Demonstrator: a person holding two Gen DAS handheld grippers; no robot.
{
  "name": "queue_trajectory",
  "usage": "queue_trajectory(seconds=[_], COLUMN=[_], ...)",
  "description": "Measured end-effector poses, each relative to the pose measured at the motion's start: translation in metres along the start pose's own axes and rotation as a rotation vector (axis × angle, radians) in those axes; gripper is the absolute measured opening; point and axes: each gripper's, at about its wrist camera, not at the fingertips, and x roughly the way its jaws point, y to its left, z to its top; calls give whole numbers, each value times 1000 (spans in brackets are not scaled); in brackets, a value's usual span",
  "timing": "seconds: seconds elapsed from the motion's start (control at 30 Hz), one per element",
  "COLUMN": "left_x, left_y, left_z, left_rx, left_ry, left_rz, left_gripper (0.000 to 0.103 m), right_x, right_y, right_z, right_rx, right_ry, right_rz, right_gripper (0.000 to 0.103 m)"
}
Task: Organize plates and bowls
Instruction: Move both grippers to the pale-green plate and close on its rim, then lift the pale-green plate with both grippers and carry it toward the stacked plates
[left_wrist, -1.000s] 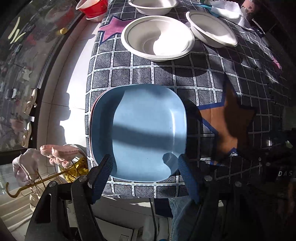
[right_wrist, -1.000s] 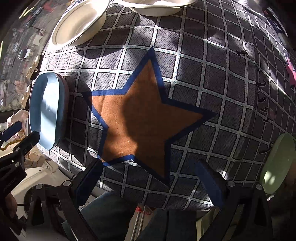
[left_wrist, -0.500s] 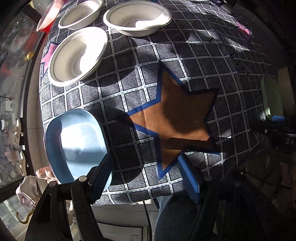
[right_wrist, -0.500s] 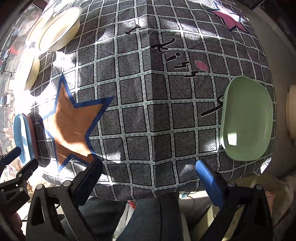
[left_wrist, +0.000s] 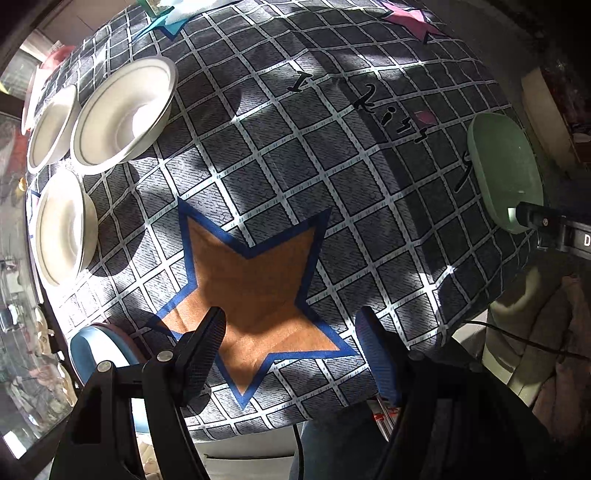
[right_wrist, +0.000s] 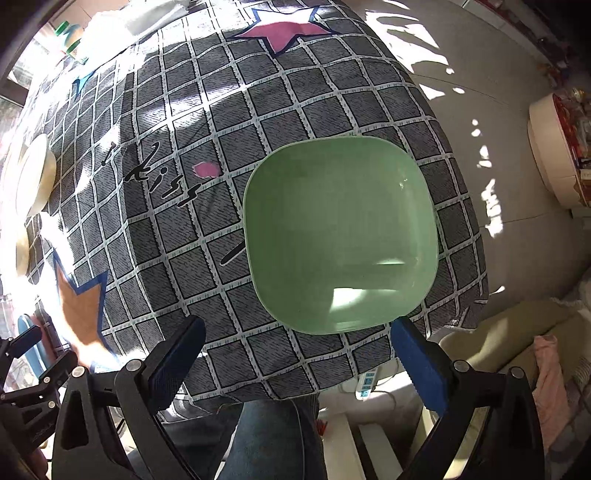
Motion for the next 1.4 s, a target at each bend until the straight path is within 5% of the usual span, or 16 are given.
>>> queue_trajectory(seconds=[0.47, 0.73, 0.87, 1.03, 1.27, 1.4], left_x=[8, 35, 49, 75, 84, 71], left_y=[-93, -107, -93, -60, -117, -160], left_z=[80, 131, 132, 125, 113, 114], left_rx=[131, 57, 43, 40, 115, 157], left_ry=[20, 55, 68, 80, 44, 34], left_rz=[-65, -85, -74, -77, -24, -45], left_gripper=[76, 76, 76, 76, 67, 41], right_x=[24, 38, 49, 57, 59, 55], right_y=[-93, -93, -90, -84, -68, -59], right_z=[21, 41, 49, 50, 41, 39], right_rx=[132, 88, 62, 37, -12, -29], right_ry=[31, 20, 21, 57, 70, 79], right_rz=[-95, -39, -3, 17, 60, 118], right_gripper=[101, 101, 100, 49, 47, 32])
